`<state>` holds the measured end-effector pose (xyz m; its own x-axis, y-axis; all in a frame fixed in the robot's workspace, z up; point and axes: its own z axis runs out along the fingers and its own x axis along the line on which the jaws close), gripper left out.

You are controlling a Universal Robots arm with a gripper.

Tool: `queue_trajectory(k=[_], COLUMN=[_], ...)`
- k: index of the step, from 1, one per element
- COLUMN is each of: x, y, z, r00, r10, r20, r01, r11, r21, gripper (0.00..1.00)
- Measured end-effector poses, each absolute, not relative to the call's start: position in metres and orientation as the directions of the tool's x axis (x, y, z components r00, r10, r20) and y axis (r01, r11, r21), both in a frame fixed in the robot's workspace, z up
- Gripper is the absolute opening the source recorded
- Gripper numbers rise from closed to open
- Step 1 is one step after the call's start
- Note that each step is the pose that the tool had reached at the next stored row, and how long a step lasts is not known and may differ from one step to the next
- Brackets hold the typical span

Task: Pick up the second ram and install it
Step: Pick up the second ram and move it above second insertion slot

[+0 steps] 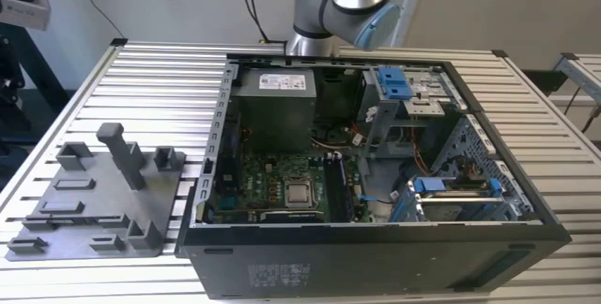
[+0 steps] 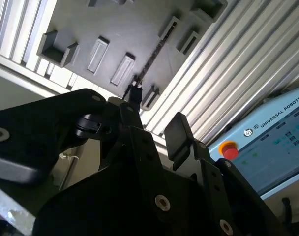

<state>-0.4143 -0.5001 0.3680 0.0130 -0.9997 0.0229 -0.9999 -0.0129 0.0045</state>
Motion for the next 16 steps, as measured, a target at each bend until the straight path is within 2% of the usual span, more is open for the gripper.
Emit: queue_trajectory(k=[7, 11, 16], x=[-0.415, -0.415, -0.414], y=[-0.5, -0.5, -0.5], z=[0.361, 0.357, 0.349], r00=[0.012, 0.013, 0.015], r10=[-1.0, -1.0, -1.0], r20=[0.002, 0.002, 0.001], r01=[-1.0, -1.0, -1.0], r11=[-0.012, -0.013, -0.015], r21=[0.005, 0.015, 0.008], gripper=[0.48, 0.48, 0.48])
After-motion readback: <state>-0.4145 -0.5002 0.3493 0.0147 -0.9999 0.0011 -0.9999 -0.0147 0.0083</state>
